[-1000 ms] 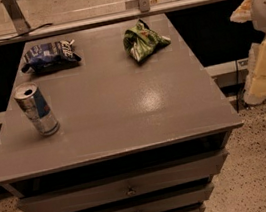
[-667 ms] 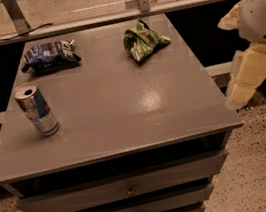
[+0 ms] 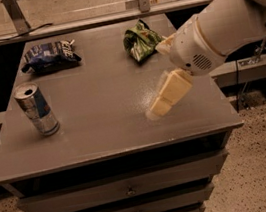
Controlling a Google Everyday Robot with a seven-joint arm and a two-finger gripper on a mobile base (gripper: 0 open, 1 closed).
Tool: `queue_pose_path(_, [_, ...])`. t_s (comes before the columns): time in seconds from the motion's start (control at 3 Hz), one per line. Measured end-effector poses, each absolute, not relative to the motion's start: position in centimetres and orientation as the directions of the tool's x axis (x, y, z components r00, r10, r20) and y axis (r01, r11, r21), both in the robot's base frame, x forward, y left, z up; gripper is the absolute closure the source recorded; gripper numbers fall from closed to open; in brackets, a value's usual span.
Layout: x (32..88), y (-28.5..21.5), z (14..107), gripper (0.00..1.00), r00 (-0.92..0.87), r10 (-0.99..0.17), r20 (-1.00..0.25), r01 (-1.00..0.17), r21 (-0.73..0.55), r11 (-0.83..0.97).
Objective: Move redbull can near green jalapeno chip bag
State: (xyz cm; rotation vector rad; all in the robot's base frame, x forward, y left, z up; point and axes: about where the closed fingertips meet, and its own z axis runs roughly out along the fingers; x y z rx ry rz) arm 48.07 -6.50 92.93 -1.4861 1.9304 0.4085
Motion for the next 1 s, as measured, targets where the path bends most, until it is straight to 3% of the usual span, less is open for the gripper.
queue_pose_path(0.33, [50.0, 0.1, 92.6, 0.00, -0.123, -0.565, -0.816, -0.948, -0.072, 0.311])
queue_pose_path(0.67, [50.7, 2.1, 94.3, 0.00, -0.124, -0.493, -0.861, -0.942, -0.055, 0.332])
queue_pose_path(1.0, [50.6, 1.9, 94.2, 0.00, -0.124, -0.497, -0.859, -0.942, -0.056, 0.331])
